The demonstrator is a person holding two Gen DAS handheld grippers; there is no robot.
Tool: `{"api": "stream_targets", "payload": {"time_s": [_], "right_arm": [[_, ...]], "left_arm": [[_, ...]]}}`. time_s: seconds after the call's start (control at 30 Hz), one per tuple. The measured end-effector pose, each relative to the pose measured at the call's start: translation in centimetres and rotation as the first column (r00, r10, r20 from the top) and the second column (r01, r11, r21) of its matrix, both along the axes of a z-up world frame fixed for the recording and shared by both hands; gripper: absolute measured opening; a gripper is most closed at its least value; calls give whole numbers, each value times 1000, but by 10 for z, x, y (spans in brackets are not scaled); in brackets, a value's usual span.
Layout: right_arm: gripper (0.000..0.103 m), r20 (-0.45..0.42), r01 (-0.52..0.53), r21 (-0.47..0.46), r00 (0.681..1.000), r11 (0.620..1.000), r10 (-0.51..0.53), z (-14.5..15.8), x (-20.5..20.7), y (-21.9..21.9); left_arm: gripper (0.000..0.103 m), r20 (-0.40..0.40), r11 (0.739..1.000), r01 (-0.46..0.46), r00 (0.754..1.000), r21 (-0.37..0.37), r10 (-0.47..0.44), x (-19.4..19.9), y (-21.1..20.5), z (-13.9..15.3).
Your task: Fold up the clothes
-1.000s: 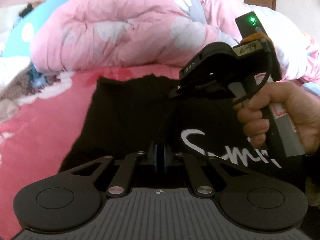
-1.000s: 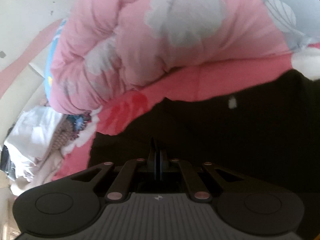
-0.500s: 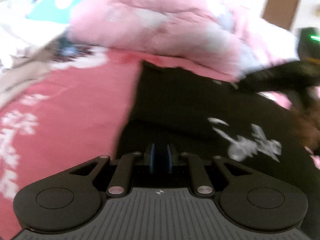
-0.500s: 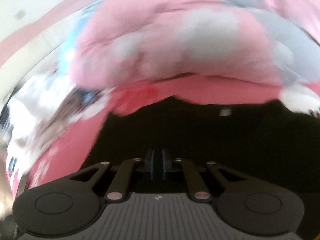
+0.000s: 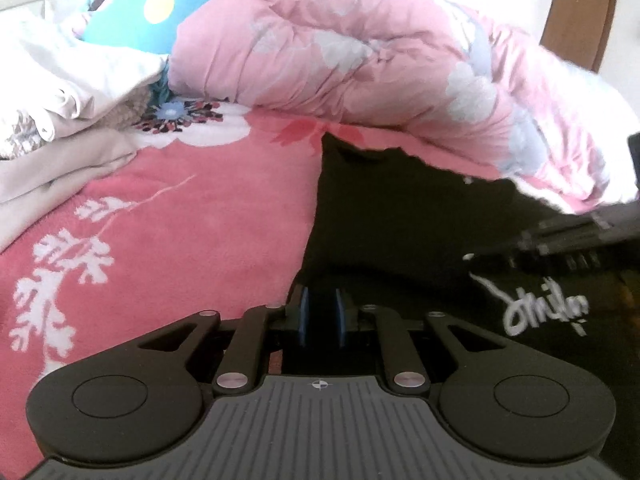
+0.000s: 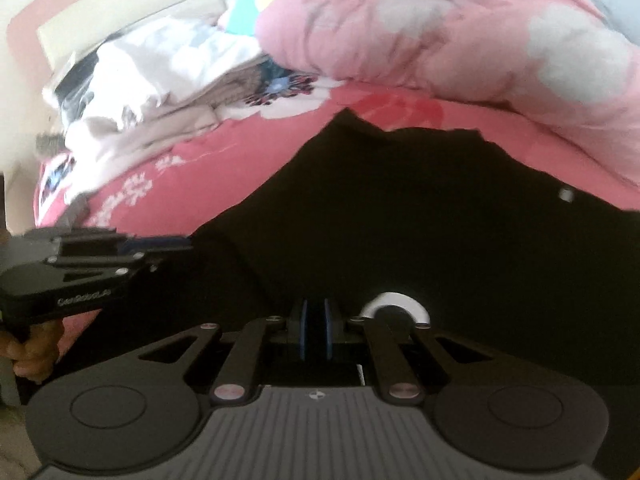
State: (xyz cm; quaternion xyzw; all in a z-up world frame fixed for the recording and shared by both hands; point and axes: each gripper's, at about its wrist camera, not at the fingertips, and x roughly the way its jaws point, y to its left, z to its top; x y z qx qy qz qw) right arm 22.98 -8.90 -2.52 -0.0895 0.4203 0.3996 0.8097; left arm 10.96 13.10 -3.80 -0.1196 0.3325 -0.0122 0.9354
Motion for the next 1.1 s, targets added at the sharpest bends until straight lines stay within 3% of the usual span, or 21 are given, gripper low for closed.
{"api": "stream_targets", "payload": {"time_s": [0.13, 0.23, 0.33, 0.6, 0.7, 0.77, 0.83, 0.97, 1.07, 1.1], "right_arm": [[15, 89, 5, 6, 996, 1000, -5, 22, 21, 22], [26, 149, -4, 1, 989, 1000, 4, 29, 42, 55], [30, 198, -16, -13, 980, 1000, 19, 27, 62, 92], [30, 302, -95, -214, 940, 972, 158, 3, 82, 163], [25, 293, -80, -282, 942, 956, 166, -7, 91, 172], [12, 268, -39, -257, 957, 966, 110, -7, 101, 167], [9, 250, 47, -200, 968, 979, 5, -1, 112, 156], [8, 176, 174, -84, 972, 981, -158, 16, 135, 133], [12, 100, 175, -36, 980, 984, -170, 27, 143, 129], [21, 79, 153, -38, 986, 987, -150, 30, 143, 132]], "left_arm": [[28, 41, 998, -30, 999, -51, 32, 8, 5, 7], [28, 62, 997, -61, 996, -52, 65, 25, 7, 1], [28, 35, 996, -80, 996, -43, 81, 41, 10, -15], [28, 40, 994, -75, 996, -83, 78, 40, 18, -29], [28, 40, 993, -72, 996, -93, 76, 40, 20, -30], [28, 41, 994, -72, 996, -87, 75, 40, 18, -29], [28, 42, 994, -72, 996, -78, 75, 39, 17, -29], [28, 45, 995, -73, 996, -66, 76, 39, 16, -29], [28, 45, 995, -73, 996, -63, 75, 39, 16, -29], [28, 45, 995, -72, 996, -63, 75, 39, 16, -29]]}}
